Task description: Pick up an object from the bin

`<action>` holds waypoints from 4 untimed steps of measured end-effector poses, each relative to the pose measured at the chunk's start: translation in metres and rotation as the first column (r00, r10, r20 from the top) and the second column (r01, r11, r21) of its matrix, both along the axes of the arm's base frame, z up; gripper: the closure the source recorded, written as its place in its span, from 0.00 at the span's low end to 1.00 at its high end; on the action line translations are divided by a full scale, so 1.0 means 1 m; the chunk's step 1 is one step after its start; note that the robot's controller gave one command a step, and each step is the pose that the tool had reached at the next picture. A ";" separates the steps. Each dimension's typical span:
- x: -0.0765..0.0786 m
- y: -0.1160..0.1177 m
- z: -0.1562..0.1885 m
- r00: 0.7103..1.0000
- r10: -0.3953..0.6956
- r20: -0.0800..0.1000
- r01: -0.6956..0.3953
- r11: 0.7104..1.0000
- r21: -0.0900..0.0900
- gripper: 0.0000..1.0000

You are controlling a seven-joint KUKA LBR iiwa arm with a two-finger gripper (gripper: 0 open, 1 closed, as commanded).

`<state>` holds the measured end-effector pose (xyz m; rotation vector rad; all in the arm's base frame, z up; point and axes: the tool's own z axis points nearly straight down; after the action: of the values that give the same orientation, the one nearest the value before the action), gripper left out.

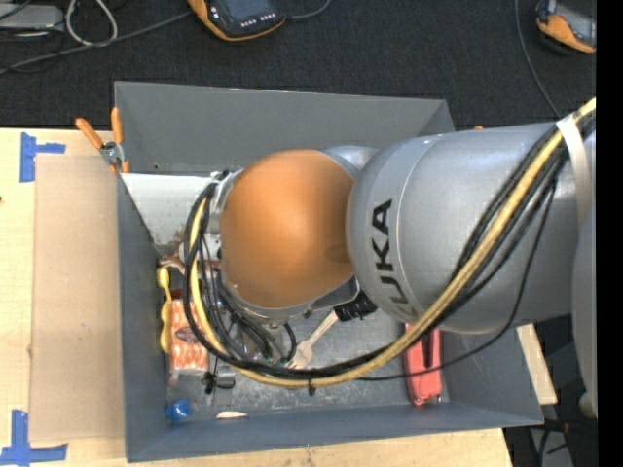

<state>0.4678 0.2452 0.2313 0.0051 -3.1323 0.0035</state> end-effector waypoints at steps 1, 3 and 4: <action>0.002 -0.002 0.004 1.000 -0.007 0.007 0.007 1.000 0.002 0.00; 0.010 0.000 -0.099 0.999 -0.043 0.011 0.043 0.999 0.005 0.00; 0.018 0.000 -0.114 0.914 0.406 0.005 -0.406 0.914 0.004 0.00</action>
Offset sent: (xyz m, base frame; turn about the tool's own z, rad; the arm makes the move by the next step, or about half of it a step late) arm 0.0141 0.0002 -0.1613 -0.0212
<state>0.4859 0.2453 0.1177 0.6559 -3.0679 -0.0021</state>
